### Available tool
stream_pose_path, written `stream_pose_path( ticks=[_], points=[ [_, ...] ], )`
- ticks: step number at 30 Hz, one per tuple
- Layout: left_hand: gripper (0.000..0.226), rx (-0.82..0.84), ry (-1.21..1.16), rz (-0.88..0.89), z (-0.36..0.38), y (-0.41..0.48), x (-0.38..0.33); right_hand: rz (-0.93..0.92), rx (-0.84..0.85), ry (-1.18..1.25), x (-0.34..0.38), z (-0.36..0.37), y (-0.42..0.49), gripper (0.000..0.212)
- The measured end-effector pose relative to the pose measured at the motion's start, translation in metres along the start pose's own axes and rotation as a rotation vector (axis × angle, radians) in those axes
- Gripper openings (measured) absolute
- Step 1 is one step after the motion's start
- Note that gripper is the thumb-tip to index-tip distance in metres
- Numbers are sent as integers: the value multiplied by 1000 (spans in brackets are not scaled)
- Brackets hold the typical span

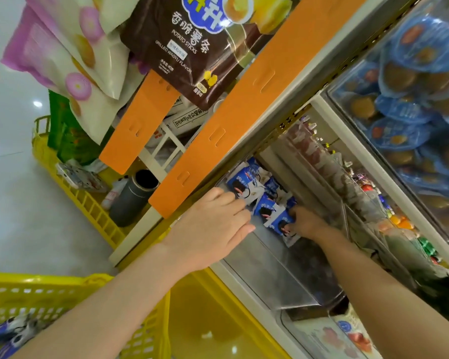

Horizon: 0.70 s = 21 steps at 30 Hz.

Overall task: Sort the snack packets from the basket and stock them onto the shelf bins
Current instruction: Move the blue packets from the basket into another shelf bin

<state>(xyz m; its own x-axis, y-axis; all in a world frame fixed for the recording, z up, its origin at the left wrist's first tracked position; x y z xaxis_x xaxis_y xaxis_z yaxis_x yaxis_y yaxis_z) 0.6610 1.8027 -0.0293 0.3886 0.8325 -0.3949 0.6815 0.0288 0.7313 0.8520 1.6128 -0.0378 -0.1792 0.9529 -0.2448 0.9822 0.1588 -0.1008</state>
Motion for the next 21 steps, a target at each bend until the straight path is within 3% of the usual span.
stream_pose_path(
  ticks=[2, 4, 6, 8, 10, 12, 15, 18, 21],
  points=[
    [41, -13, 1, 0, 0, 0, 0, 13, 5, 116, 2, -5, 4, 35],
    [41, -27, -8, 3, 0, 0, -1, 61, -120, 245, -1, -21, 10, 26],
    [40, -40, -9, 10, 0, 1, -1, 118, -240, 303, -8, -32, 12, 32],
    [38, -47, 4, 11, 0, 0, -1, 100, -187, 365, -7, -28, 10, 36],
    [38, -39, 3, 2, 2, -1, 0, -10, -7, 398, 4, -16, 6, 41],
    [40, -30, 7, -6, 4, -1, 0, -146, 68, 275, 15, -8, 4, 51],
    [44, -14, 23, -17, 5, -2, 1, -182, -28, 81, 15, -2, 5, 72],
    [45, 9, 26, -23, 6, -3, 1, -133, -106, 6, 7, -1, 5, 58],
    [45, 11, 49, -28, 6, -2, 0, -89, -73, -57, 2, -1, 4, 44]
  ],
)
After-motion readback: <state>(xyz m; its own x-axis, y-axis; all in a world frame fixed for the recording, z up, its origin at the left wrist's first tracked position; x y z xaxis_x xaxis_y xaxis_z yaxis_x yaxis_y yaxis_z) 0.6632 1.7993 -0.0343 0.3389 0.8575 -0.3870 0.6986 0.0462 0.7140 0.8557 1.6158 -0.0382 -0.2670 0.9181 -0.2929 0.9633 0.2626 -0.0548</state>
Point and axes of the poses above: each hand's wrist, its own y-axis towards the middle knuckle, its own z-axis out of the palm, x = y × z, the point moved 7 cm from there along y, towards the middle knuckle, and after that the axes turned 12 degrees about -x, right-handed, at the moved point
